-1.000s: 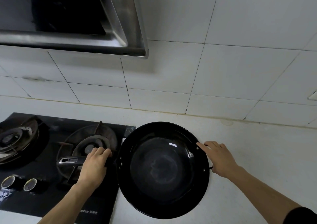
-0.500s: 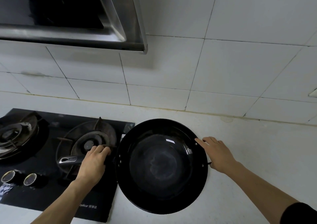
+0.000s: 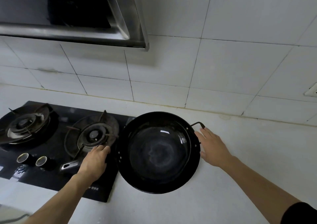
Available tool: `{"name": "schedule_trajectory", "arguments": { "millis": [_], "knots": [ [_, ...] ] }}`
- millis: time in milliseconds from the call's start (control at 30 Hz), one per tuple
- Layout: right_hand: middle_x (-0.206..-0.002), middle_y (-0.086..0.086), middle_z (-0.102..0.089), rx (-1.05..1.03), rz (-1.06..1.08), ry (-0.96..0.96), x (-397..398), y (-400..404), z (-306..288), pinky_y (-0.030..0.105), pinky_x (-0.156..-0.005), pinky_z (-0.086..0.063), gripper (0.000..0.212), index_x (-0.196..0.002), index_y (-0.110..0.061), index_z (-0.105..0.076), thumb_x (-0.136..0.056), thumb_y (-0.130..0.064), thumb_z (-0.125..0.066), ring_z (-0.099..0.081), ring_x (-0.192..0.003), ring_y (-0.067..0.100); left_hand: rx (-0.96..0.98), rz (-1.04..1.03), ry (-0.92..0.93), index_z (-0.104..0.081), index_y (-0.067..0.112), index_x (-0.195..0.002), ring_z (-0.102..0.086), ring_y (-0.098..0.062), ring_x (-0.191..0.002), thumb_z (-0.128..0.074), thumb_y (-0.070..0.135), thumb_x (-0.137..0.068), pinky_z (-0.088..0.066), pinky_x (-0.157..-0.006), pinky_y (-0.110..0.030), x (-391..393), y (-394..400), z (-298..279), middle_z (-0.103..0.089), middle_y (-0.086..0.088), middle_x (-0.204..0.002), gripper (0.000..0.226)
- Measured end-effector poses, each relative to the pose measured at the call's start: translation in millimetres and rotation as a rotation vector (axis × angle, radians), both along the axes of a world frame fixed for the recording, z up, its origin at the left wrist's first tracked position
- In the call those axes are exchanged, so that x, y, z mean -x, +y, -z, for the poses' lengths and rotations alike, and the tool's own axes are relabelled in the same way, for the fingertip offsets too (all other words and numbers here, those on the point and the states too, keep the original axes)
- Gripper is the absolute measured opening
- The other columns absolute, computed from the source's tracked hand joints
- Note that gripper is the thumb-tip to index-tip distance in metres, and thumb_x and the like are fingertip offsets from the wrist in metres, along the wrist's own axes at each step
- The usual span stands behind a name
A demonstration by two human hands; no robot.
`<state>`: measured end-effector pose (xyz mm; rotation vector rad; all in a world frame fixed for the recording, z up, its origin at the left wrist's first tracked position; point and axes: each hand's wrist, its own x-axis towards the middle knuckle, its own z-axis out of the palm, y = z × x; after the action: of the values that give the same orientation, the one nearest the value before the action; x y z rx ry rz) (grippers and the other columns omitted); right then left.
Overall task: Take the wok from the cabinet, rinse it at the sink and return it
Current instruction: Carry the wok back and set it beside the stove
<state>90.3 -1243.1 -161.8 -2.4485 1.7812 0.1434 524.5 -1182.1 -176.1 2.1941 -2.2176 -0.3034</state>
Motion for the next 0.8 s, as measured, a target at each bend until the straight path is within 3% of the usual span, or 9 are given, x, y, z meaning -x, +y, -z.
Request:
{"name": "schedule_trajectory", "arguments": {
  "millis": [167,367,533,667,800],
  "knots": [
    [-0.146,0.007,-0.036,0.012,-0.019,-0.129,-16,18,3,0.038,-0.109,-0.034,0.064,-0.142,-0.017,-0.035,-0.088,-0.041,-0.059,-0.027,-0.140,0.025,-0.060,-0.089,0.023,-0.052,0.020,-0.104,-0.051,-0.021,-0.096,-0.065,0.016,-0.072,-0.049,-0.074,-0.035,14,37,1,-0.051,0.001,-0.100,0.035],
    [-0.156,0.010,-0.026,-0.103,0.034,-0.132,-41,53,19,0.040,-0.116,-0.027,0.070,-0.147,-0.012,-0.030,-0.093,-0.050,-0.052,-0.015,-0.148,0.028,-0.092,-0.105,0.152,-0.052,0.023,-0.093,-0.056,-0.019,-0.079,-0.071,0.028,-0.069,-0.048,-0.069,-0.031,40,73,0,-0.054,0.003,-0.091,0.031],
    [-0.155,0.010,-0.026,-0.079,0.172,-0.179,-60,74,22,0.038,-0.111,-0.034,0.056,-0.130,-0.008,-0.047,-0.092,-0.047,-0.056,-0.021,-0.145,0.024,-0.114,-0.044,0.247,-0.060,0.019,-0.100,-0.060,-0.022,-0.088,-0.067,0.030,-0.069,-0.050,-0.077,-0.032,69,94,8,-0.054,0.002,-0.094,0.034],
    [-0.156,0.009,-0.024,-0.073,0.306,-0.234,-72,88,22,0.038,-0.111,-0.035,0.065,-0.139,-0.005,-0.039,-0.091,-0.043,-0.060,-0.025,-0.144,0.023,-0.114,-0.029,0.296,-0.058,0.020,-0.104,-0.057,-0.018,-0.087,-0.066,0.029,-0.074,-0.050,-0.077,-0.027,84,102,17,-0.050,0.003,-0.095,0.033],
    [-0.144,0.009,-0.039,-0.081,0.423,-0.307,-85,100,21,0.039,-0.103,-0.042,0.059,-0.131,-0.004,-0.043,-0.088,-0.038,-0.064,-0.041,-0.131,0.026,-0.098,0.002,0.327,-0.055,0.018,-0.110,-0.057,-0.017,-0.090,-0.064,0.029,-0.077,-0.049,-0.079,-0.025,83,107,23,-0.045,0.004,-0.096,0.036]
  ]
}}
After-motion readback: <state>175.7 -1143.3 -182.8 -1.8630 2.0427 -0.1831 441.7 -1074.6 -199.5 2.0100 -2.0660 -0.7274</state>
